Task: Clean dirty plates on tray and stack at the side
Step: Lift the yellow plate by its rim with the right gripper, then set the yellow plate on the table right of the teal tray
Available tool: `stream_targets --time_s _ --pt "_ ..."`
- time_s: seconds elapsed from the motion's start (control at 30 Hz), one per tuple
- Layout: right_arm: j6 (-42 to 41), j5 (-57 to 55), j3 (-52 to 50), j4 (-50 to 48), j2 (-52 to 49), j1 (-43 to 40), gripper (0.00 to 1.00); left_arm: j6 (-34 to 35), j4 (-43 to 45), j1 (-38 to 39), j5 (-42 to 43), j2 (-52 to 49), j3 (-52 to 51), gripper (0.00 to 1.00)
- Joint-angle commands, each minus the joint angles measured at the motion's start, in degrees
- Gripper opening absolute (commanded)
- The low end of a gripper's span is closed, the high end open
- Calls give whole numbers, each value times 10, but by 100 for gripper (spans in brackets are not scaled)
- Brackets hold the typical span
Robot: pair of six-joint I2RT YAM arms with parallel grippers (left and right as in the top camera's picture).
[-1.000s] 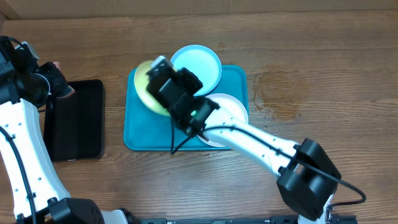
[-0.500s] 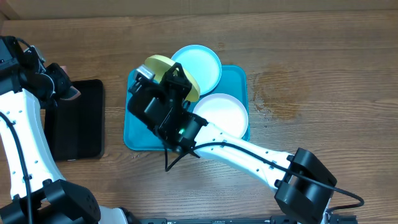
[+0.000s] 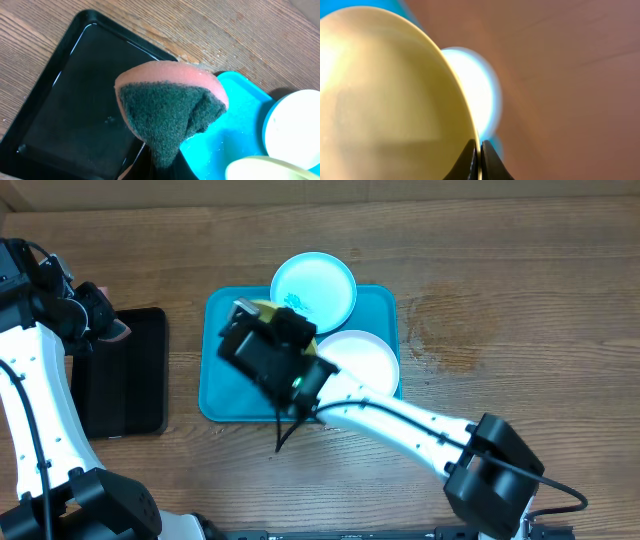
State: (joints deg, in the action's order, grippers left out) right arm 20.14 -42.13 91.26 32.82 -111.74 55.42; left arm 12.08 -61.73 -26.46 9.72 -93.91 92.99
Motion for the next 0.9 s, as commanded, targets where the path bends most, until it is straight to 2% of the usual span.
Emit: stream_targets --time_s 0.0,0.1,0.17,0.27,0.33,0.47,0.57,0.77,0.87 --pt "-217 231 7 14 17 -75 4 8 2 -1 9 -5 -3 4" --pt "-301 335 7 22 23 -139 4 8 2 -1 9 -5 -3 4" --pt "-338 459 7 30 25 -201 4 8 2 -1 9 -5 -3 4" --pt "-366 639 7 47 23 -298 4 8 1 -1 8 -5 -3 4" --pt "-367 693 7 73 23 -355 4 8 2 -1 9 -5 -3 4" --pt "-367 642 3 160 21 -456 4 8 2 -1 9 -5 -3 4" --pt "-367 605 -12 187 18 -507 4 8 2 -1 9 -5 -3 4" --pt "-370 537 -48 188 12 -590 4 8 2 -1 9 -5 -3 4" --pt "-405 512 -65 175 12 -613 4 8 2 -1 9 -5 -3 5"
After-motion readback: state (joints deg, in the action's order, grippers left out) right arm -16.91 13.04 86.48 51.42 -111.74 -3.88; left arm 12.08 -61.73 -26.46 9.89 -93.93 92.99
